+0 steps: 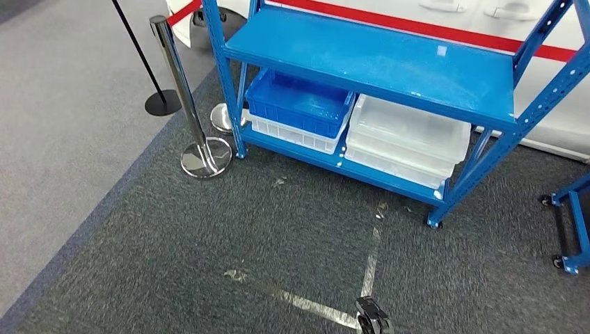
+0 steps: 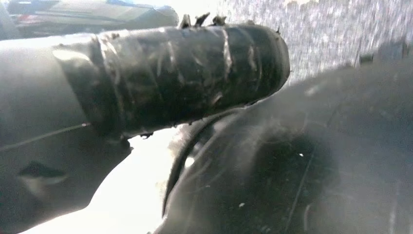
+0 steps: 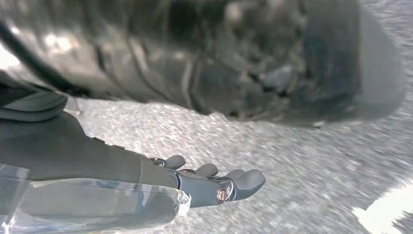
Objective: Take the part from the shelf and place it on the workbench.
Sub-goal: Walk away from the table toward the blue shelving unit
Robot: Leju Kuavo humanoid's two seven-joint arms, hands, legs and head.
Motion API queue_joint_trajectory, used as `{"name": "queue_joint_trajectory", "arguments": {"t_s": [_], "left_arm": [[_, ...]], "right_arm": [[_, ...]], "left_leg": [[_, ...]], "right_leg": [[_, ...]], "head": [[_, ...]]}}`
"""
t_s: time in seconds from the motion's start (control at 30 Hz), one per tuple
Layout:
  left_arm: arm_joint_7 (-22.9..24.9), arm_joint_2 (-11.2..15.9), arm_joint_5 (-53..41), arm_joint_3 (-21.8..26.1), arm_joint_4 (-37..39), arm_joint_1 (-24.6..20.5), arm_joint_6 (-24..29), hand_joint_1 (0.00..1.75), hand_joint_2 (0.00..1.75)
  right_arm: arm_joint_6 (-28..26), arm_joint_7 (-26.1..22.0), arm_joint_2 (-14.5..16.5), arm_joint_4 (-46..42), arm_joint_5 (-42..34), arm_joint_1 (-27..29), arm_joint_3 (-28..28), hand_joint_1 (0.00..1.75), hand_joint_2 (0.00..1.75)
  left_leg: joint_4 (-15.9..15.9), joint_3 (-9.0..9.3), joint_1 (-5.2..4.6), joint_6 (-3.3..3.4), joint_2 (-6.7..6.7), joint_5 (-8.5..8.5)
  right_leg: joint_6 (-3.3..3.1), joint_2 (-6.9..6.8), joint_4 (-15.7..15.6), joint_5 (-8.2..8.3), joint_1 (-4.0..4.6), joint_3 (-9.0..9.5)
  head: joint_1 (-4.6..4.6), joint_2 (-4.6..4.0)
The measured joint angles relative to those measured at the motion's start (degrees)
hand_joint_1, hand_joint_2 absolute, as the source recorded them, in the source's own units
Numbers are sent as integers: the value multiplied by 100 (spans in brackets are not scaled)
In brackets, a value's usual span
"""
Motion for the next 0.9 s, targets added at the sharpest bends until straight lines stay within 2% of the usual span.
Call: {"name": "queue_joint_trajectory", "arguments": {"t_s": [0.03, 0.07, 0.1, 0.13, 0.2, 0.27, 0.33, 0.4, 0.43, 0.47, 0.5, 0.53, 0.57, 0.6, 0.63, 0.67, 0.7, 0.77, 0.83, 0.9], "left_arm": [[-17, -4, -13, -3, 0, -1, 13, 0, 44], [-31, -8, -25, -7, 0, -5, 28, 0, 87], [-48, -13, -40, -11, 0, -14, 42, 0, 131], [-61, -17, -57, -17, 0, -26, 54, 0, 175], [-77, -24, -89, -27, 0, -45, 59, 0, 175], [-81, -35, -104, -37, 0, -50, 24, 0, 175], [-81, -41, -75, -38, 0, -20, -49, 0, 175], [-88, -41, 14, 8, 0, 46, -109, 0, 175], [-93, -39, 51, 34, 0, 75, -120, 0, 175], [-104, -36, 103, 80, 0, 102, -125, 0, 175], [-117, -33, 148, 124, 1, 124, -128, 0, 175], [-132, -28, 203, 175, 2, 159, -133, 0, 175], [-159, -20, 280, 252, 5, 207, -139, 0, 175], [-186, -14, 348, 332, 10, 261, -144, 0, 175], [-217, -8, 424, 419, 15, 315, -150, 0, 175], [-254, -6, 502, 516, 19, 359, -152, 0, 175], [-294, -3, 581, 614, 21, 392, -154, 0, 175], [-382, 1, 749, 817, 22, 442, -157, 0, 175], [-455, 2, 901, 1024, 21, 486, -164, 0, 87], [-513, 0, 1036, 1228, 8, 514, -184, 0, 0]], "right_arm": [[-2, -1, -3, 5, -21, 7, 0, 0, 87], [-4, -9, -5, 10, -46, 14, 0, 0, 131], [-7, -18, -8, 16, -77, 22, 0, 0, 175], [-9, -30, -10, 21, -107, 30, 0, 0, 175], [-9, -64, -5, 21, -167, 24, 0, 0, 175], [-8, -85, -4, 19, -230, 0, 0, 0, 175], [-3, -86, -11, 14, -304, -11, -3, 0, 175], [18, -90, -7, -3, -340, 12, -36, 0, 175], [30, -94, -2, -12, -336, 31, -55, 0, 175], [51, -104, 3, -30, -315, 53, -84, 0, 175], [69, -123, 8, -52, -286, 70, -107, 0, 175], [84, -148, 13, -85, -248, 81, -133, 0, 175], [103, -180, 22, -134, -193, 88, -177, 0, 175], [116, -216, 30, -181, -136, 90, -229, 0, 175], [134, -251, 37, -227, -73, 92, -296, 0, 175], [157, -282, 44, -270, -7, 100, -366, 0, 175], [180, -313, 48, -304, 59, 125, -434, 0, 175], [216, -372, 52, -368, 195, 209, -552, 0, 175], [253, -433, 54, -413, 316, 318, -660, 0, 175], [292, -484, 60, -438, 416, 436, -754, 0, 175]], "left_leg": [[27, 83, -6, -10, -2, -87], [58, 125, -9, -29, -12, -168], [90, 137, -8, -53, -22, -248], [113, 168, -4, -79, -32, -314], [152, 161, 3, -121, -33, -341], [425, 38, 2, -177, 1, -262], [1038, -354, 48, -274, 42, -331], [1589, -798, 117, -367, 60, -613], [1693, -932, 138, -394, 64, -719], [1687, -1017, 152, -417, 69, -749], [1556, -1026, 162, -431, 74, -651], [1313, -983, 170, -441, 81, -440], [957, -896, 177, -447, 91, -115], [621, -802, 174, -446, 99, 133], [340, -713, 158, -426, 108, 289], [177, -662, 142, -387, 110, 375], [140, -645, 124, -340, 104, 340], [109, -625, 130, -247, 91, 387], [54, -584, 144, -184, 98, 389], [32, -558, 133, -130, 120, 368]], "right_leg": [[-33, 6, -250, 471, 18, -30], [-70, 13, -401, 858, 37, -54], [-106, 19, -493, 1160, 57, -63], [-147, 23, -532, 1341, 76, -65], [-221, 20, -563, 1310, 76, 6], [-273, 17, -668, 1277, 34, 121], [-297, 10, -769, 1225, -3, 283], [-297, -2, -814, 1131, -26, 431], [-291, -5, -815, 1086, -38, 487], [-280, -7, -813, 1033, -53, 552], [-267, -8, -810, 986, -68, 614], [-249, -6, -809, 937, -84, 683], [-224, -3, -808, 883, -101, 758], [-191, 6, -804, 838, -110, 823], [-151, 12, -800, 796, -112, 860], [-108, 11, -797, 760, -109, 879], [-66, 3, -802, 732, -102, 891], [-3, -21, -803, 678, -99, 903], [18, -26, -570, 489, -90, 808], [12, -23, 108, 147, -69, 466]], "head": [[3, 0], [0, -1], [-2, -1], [-7, -1], [-1, 0], [-5, -1], [-16, -1], [-19, -1], [-21, 0], [-21, 0], [-21, 0], [-21, 0], [-21, 0], [-20, 0], [-33, 0], [-44, 0], [-50, 0], [-48, 0], [-26, 0], [-5, 0]]}}
